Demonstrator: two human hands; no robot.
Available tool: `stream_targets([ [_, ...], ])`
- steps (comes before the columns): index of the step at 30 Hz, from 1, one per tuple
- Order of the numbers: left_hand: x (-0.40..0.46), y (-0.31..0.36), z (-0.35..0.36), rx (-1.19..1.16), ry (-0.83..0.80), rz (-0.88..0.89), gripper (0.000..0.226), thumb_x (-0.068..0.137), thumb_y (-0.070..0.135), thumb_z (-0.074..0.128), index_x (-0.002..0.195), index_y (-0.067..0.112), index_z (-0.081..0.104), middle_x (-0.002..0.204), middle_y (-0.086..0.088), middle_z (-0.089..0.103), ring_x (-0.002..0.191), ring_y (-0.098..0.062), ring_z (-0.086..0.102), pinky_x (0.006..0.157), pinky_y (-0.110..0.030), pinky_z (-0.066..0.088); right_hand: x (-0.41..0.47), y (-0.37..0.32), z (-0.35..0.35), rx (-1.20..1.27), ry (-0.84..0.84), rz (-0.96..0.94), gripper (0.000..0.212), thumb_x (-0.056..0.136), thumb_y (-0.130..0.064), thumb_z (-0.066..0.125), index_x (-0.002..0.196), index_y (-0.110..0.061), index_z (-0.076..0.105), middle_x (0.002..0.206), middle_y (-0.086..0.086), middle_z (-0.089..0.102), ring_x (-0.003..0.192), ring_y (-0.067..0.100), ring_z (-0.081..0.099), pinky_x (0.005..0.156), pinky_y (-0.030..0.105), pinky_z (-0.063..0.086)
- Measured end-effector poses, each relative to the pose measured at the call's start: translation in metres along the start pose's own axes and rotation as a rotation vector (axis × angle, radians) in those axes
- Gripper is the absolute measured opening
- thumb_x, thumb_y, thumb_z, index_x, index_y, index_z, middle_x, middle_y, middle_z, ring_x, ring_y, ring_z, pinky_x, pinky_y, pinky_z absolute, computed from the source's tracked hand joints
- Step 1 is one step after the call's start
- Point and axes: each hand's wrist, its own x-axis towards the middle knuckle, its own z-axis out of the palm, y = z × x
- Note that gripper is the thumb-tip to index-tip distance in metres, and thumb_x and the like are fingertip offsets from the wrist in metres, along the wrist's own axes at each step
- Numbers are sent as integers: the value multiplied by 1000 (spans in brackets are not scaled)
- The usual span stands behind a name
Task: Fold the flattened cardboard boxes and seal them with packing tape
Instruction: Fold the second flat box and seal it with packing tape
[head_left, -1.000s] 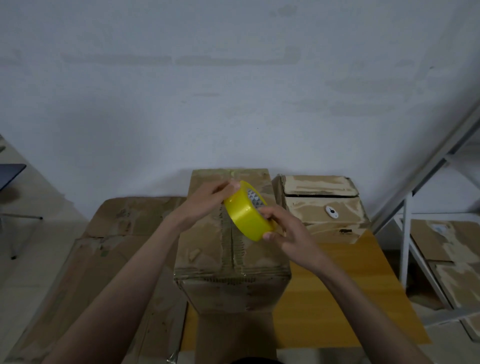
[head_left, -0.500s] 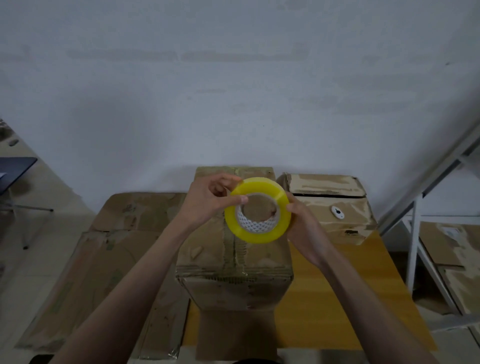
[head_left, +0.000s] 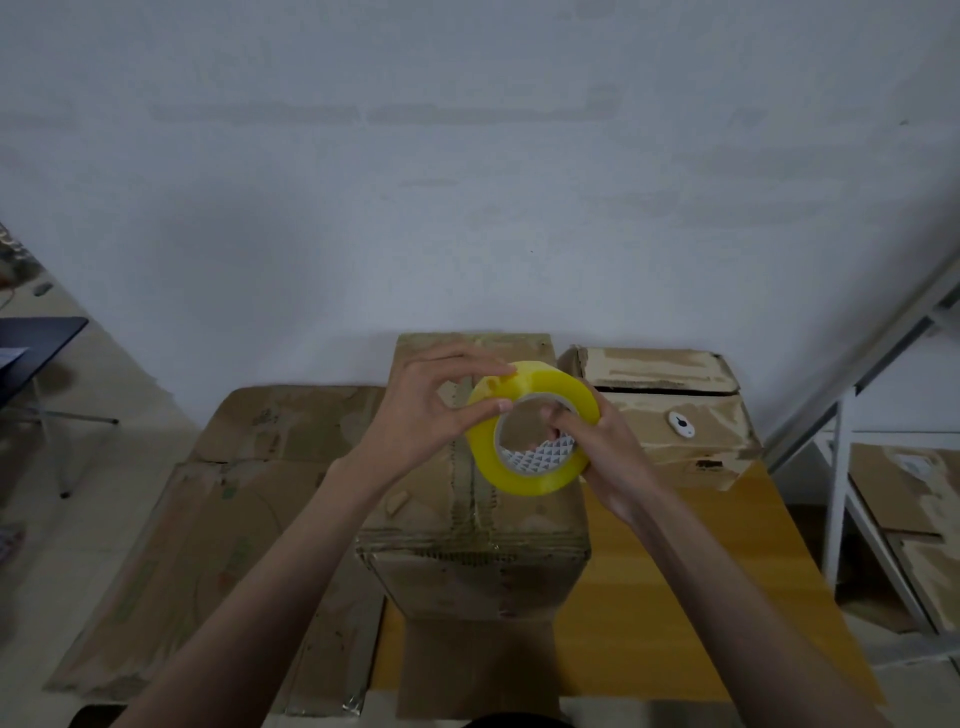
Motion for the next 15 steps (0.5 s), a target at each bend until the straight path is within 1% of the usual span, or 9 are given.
stream_targets([
  [2,-1,0,3,-14,-39,-86,37,79,23,85,114,23,74,117,11,69,108,-9,64,88,-33,56,-1,-2,-2,-14,1,1,27,87,-22,73,114,-24,69,74,1,59,72,16,57,71,31,52],
  [3,-1,0,5,-10,-63,-126,41,79,26,85,117,28,72,116,17,67,103,-10,64,85,-36,57,-2,-3,-4,-27,-4,11,25,89,-19,71,114,-22,69,75,4,57,73,18,56,73,32,52],
  [5,-3,1,11,4,-63,-174,42,79,30,84,118,37,70,111,25,64,90,-11,64,77,-37,58,-2,-5,-4,-70,7,35,24,93,-15,66,117,-17,66,82,6,60,82,22,58,77,36,52],
  [6,-4,2,15,7,-44,-183,41,79,31,83,118,39,69,110,26,64,87,-8,63,75,-35,57,-2,-6,-3,-118,44,29,26,94,-15,65,120,-17,63,92,3,63,89,20,60,81,34,53],
  [8,-6,4,23,40,10,-196,40,80,33,80,119,39,70,109,21,66,88,4,60,72,-28,53,-1,-7,-2,-385,266,-95,38,91,-20,70,126,-17,55,114,-5,52,101,10,54,83,22,48],
  [10,-4,7,31,105,75,-247,41,80,34,79,120,38,70,113,15,66,91,6,59,75,-27,52,-5,-9,2,-654,468,-367,40,86,-27,74,117,-18,51,113,-4,40,100,10,46,77,13,39],
  [11,-2,8,35,136,113,-284,41,79,34,79,120,36,71,113,11,66,94,3,60,78,-30,54,-7,-10,5,-721,447,-483,36,85,-32,73,110,-21,51,108,-7,42,96,9,47,75,11,38],
  [13,3,9,41,181,183,-351,40,78,32,78,118,31,72,112,6,65,100,-9,62,85,-35,55,-11,-11,15,-805,212,-502,34,80,-49,71,101,-29,53,94,-17,52,86,3,54,68,12,41],
  [15,7,12,46,204,222,-391,38,79,34,77,117,29,72,115,4,64,107,-12,61,90,-34,52,-11,-6,23,-985,-12,-380,53,76,-56,73,118,-31,52,94,-18,58,82,2,56,64,20,45],
])
